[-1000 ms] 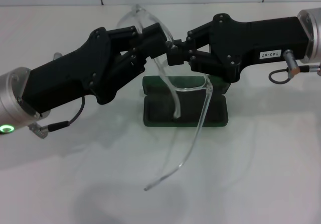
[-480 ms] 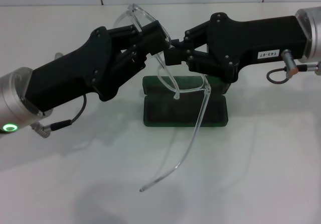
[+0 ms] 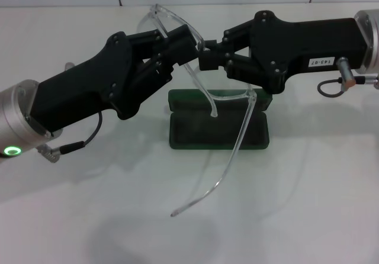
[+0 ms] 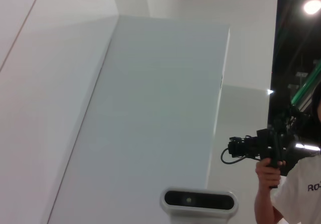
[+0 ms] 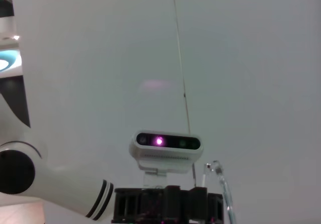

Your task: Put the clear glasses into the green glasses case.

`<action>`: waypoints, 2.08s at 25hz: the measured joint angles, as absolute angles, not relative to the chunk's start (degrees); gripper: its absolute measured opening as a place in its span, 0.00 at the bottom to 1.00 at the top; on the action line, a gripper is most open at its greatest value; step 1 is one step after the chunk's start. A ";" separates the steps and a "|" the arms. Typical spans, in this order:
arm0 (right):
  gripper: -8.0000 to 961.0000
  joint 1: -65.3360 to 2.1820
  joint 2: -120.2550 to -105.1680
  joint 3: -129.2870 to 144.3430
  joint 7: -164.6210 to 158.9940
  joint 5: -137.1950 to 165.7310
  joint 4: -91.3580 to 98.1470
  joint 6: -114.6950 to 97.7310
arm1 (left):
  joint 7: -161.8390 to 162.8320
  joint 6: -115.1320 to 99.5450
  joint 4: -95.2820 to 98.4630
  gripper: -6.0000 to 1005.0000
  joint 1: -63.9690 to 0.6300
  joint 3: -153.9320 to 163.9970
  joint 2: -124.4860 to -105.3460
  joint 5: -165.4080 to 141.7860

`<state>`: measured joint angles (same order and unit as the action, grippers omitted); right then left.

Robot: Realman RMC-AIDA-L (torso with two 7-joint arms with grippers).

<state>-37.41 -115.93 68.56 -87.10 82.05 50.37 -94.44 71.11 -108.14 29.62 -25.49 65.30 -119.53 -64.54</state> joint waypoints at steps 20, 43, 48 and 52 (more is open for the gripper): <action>0.08 -37.35 -115.83 68.54 -85.40 80.73 48.16 -94.93 | 70.72 -108.26 29.46 0.16 -25.16 65.34 -119.53 -64.60; 0.08 -36.69 -115.93 67.41 -83.37 79.85 46.92 -93.60 | 70.15 -110.47 29.05 0.16 -25.00 65.00 -119.51 -62.98; 0.08 -36.04 -115.55 62.43 -81.99 79.20 45.78 -94.08 | 70.45 -112.86 29.19 0.16 -24.04 64.58 -118.89 -62.35; 0.08 -34.71 -115.41 54.78 -82.23 77.92 46.14 -99.34 | 70.48 -112.89 28.97 0.16 -22.72 63.74 -117.95 -62.04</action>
<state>-34.71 -115.41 54.78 -82.23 77.92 46.14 -99.34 70.47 -112.89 28.97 -22.72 63.74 -117.95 -62.04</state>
